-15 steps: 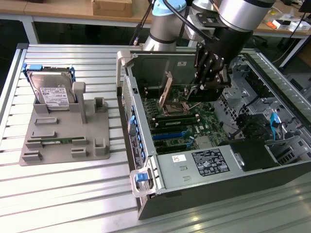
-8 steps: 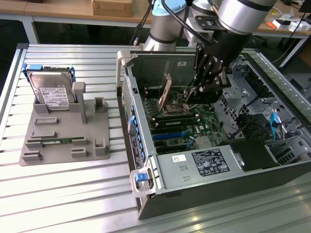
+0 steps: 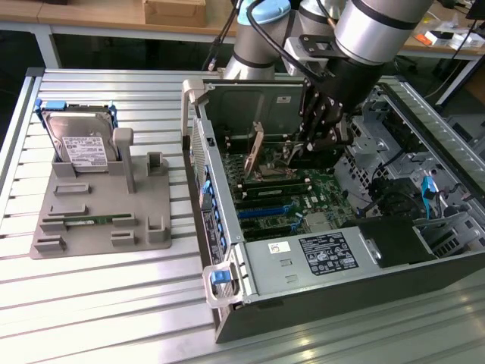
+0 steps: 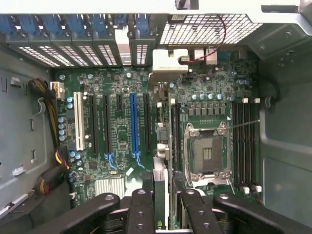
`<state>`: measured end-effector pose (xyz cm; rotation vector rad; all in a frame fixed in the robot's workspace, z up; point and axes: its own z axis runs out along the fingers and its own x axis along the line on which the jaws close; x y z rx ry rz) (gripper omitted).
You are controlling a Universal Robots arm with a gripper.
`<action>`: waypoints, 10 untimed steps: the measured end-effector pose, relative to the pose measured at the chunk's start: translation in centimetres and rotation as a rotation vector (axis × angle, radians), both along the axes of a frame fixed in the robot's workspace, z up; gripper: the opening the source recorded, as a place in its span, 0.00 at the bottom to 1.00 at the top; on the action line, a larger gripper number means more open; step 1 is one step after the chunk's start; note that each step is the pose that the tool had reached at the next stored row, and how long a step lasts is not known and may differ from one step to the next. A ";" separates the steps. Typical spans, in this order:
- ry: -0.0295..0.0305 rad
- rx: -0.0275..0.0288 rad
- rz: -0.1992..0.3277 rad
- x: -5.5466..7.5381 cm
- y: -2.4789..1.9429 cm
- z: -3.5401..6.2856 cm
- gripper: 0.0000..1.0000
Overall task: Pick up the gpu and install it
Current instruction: 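Insert the gpu into the slot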
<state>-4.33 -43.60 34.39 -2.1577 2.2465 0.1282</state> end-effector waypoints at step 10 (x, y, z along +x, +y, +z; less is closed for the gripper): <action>-0.0001 0.0001 -0.003 -0.5 -0.25 -0.50 0.27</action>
